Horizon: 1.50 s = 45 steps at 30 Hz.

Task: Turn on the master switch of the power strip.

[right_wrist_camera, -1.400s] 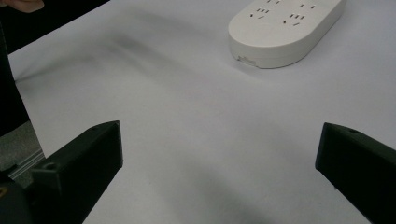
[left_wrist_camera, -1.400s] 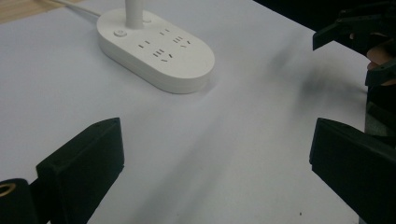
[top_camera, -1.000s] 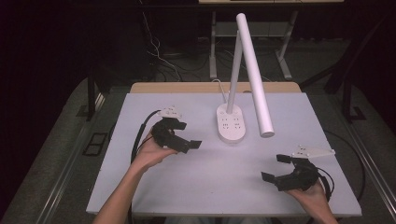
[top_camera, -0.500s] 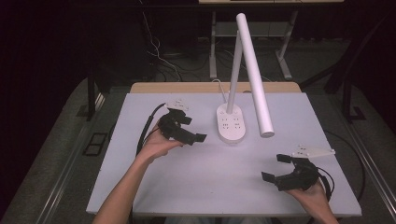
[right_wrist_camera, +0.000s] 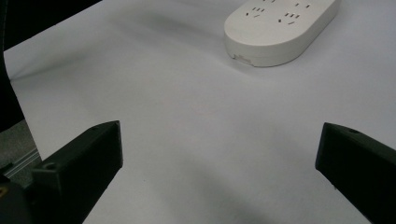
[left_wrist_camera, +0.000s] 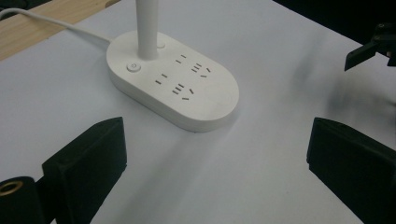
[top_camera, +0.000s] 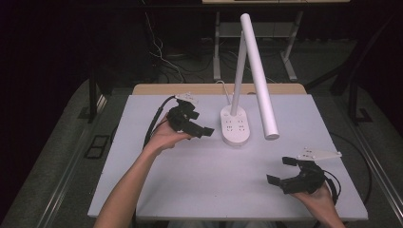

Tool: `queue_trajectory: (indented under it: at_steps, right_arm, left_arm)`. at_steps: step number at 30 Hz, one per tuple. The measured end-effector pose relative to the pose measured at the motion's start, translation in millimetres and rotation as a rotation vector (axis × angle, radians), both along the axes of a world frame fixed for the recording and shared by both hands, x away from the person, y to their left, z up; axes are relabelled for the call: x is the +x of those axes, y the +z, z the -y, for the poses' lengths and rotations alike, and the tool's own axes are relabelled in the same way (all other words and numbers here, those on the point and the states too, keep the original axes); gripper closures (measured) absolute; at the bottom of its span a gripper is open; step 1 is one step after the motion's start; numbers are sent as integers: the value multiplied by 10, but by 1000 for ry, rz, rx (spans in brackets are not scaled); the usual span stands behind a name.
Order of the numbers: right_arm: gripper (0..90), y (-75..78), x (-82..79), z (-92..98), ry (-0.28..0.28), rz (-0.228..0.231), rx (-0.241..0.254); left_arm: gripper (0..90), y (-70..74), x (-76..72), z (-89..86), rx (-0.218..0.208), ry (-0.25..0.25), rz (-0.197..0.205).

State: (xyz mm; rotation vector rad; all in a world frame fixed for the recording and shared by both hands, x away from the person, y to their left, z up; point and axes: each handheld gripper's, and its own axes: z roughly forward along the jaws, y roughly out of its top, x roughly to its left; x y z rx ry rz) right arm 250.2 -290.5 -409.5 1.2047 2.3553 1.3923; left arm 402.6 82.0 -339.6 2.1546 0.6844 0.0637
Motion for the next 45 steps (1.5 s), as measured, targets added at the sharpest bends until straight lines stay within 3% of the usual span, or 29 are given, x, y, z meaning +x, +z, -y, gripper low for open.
queue_trajectory:
  at_steps: [21,39,45]
  right_arm:
    - [2,2,-8,-15,2,10,-14]
    - [2,3,-10,-6,6,11,-11]
    - [2,3,-8,2,6,13,-8]
  left_arm:
    - [72,122,340,119,36,47,-13]
    - [168,93,649,292,2,83,-30]
    - [225,37,717,341,-30,109,-50]
